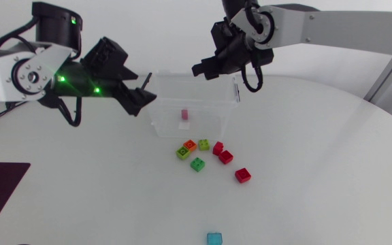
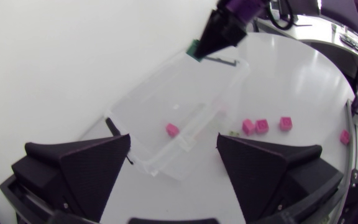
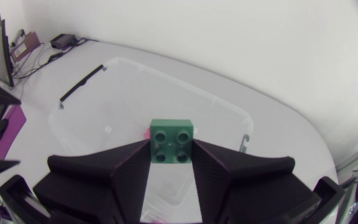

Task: Pick up the duplo bricks and place them in the container

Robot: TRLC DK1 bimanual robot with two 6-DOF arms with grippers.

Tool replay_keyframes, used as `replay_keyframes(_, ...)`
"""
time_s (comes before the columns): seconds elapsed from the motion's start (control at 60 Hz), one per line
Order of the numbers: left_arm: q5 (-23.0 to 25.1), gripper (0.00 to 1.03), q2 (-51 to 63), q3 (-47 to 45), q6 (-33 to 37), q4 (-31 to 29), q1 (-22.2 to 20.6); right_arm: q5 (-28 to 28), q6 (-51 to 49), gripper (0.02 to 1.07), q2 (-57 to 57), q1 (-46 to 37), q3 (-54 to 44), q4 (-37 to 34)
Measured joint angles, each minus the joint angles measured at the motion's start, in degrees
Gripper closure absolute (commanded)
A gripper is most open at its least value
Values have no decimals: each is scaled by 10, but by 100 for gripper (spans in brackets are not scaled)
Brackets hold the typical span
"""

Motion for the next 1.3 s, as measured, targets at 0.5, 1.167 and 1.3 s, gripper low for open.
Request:
replay_keyframes(0.5, 10, 7, 66, -101, 33, 18, -73, 10, -4, 9, -6, 0, 5, 0)
replay_keyframes(1.167, -50, 11, 259, -10, -49, 31, -127, 10, -3, 8, -335, 0, -386, 94)
replay_keyframes(1.3, -67, 14, 284, 11, -58, 31, -131, 8, -3, 8, -370, -1, -446, 107)
